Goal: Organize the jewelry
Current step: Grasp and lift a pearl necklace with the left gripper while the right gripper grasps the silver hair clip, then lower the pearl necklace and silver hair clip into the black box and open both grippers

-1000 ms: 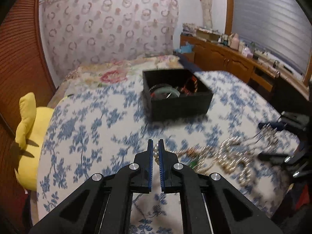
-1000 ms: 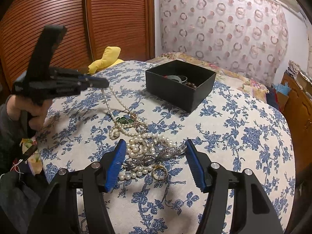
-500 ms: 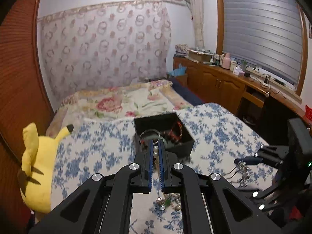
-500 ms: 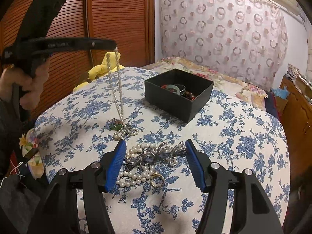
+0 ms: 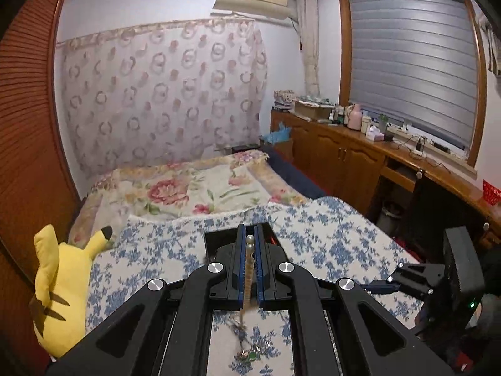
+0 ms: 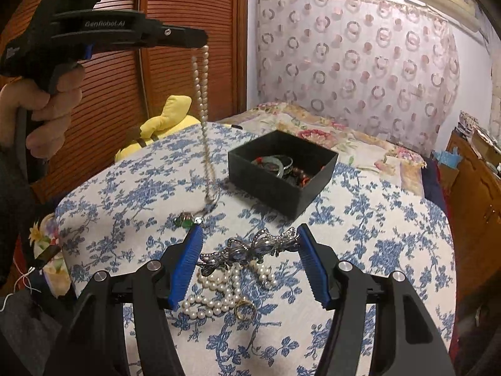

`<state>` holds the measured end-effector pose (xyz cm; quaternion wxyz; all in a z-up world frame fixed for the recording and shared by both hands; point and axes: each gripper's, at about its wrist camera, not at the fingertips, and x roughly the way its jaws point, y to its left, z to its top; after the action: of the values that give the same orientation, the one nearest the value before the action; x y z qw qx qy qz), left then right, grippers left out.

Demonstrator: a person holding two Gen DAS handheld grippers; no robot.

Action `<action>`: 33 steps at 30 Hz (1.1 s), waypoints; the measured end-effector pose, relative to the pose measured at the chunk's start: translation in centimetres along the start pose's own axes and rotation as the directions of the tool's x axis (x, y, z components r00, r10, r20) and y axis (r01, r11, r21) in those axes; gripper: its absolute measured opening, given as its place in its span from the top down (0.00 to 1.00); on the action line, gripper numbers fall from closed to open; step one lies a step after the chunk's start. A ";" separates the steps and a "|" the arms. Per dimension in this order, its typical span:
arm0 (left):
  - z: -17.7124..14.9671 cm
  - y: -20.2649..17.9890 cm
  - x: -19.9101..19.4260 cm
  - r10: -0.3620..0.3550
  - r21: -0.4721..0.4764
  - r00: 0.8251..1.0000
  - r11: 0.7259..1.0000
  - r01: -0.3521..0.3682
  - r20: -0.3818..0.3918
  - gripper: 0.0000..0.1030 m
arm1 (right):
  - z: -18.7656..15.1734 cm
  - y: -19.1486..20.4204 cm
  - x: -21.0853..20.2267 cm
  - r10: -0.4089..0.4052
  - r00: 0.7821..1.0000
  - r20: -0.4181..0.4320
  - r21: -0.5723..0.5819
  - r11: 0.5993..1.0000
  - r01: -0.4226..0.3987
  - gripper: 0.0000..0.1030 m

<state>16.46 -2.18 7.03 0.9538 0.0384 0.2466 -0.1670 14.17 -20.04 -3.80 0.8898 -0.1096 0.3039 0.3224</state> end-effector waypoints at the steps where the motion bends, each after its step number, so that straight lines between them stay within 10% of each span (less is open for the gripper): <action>1: 0.3 -0.1 -0.1 0.001 0.002 1.000 1.000 -0.001 0.006 0.96 | 0.2 0.0 -0.1 -0.002 1.000 0.005 -0.002 1.000 0.002 0.38; 33: 5.6 2.0 8.0 0.039 -0.012 0.998 0.999 -0.039 -0.041 0.96 | 10.0 -5.3 3.7 -0.100 0.993 0.062 -0.060 0.993 0.104 0.38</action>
<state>26.33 -3.59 8.05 0.9519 0.0403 0.2665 -0.1459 24.54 -18.30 1.85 0.9097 -0.1438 0.2613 0.2889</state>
